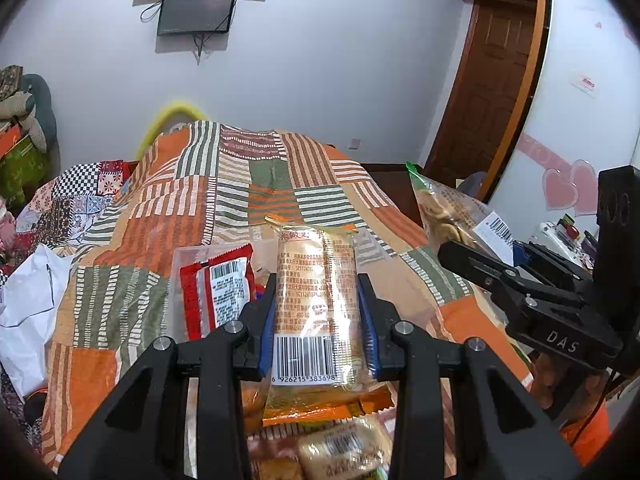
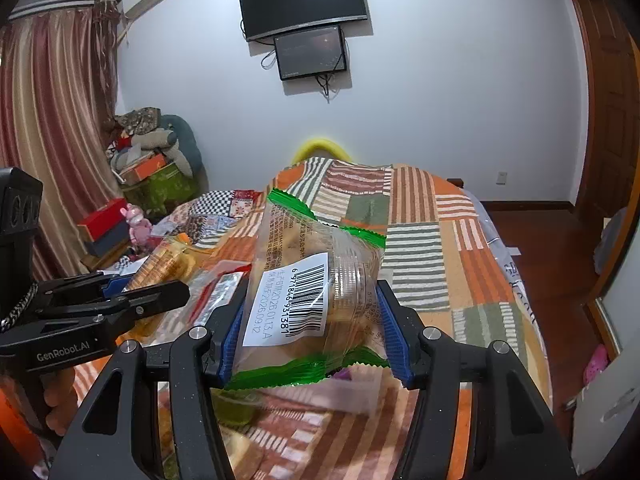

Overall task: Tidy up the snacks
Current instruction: 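Lower the bread pack into the box with left tool while right lowers the cookie bag in, then open both tools and withdraw them from the clear box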

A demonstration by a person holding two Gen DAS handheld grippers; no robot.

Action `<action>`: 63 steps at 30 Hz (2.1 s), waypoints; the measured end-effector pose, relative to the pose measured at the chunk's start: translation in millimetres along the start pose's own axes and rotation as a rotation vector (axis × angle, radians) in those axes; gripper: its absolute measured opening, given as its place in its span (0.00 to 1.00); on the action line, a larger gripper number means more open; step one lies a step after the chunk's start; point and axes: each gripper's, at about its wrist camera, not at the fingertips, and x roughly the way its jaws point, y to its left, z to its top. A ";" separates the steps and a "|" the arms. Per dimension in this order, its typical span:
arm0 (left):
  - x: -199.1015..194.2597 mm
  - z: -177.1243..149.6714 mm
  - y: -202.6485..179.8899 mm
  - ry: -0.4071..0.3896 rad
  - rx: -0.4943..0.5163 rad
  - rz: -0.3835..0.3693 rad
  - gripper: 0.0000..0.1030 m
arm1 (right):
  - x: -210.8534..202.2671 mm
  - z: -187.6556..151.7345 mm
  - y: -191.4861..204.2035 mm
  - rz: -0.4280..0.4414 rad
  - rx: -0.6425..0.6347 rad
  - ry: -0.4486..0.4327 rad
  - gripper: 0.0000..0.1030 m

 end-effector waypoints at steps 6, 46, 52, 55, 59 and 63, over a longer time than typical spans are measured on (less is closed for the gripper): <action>27.4 4.3 4.2 0.032 -0.022 0.026 0.34 | 14.3 1.7 -1.9 -0.005 0.000 0.023 0.53; 77.4 -12.1 20.6 0.195 -0.041 0.039 0.34 | 69.4 -9.4 -3.2 0.036 -0.032 0.233 0.57; 43.0 -12.1 18.5 0.152 -0.027 0.057 0.35 | 40.6 -4.8 3.3 0.028 -0.054 0.184 0.57; 25.3 -13.4 17.7 0.132 -0.019 0.064 0.35 | 25.5 -5.7 6.2 0.033 -0.055 0.164 0.58; -2.6 -19.5 17.0 0.104 0.000 0.082 0.41 | 8.5 -7.5 13.1 0.038 -0.063 0.143 0.58; -27.8 -30.5 18.3 0.073 0.020 0.114 0.53 | -7.6 -13.4 20.9 0.044 -0.068 0.123 0.62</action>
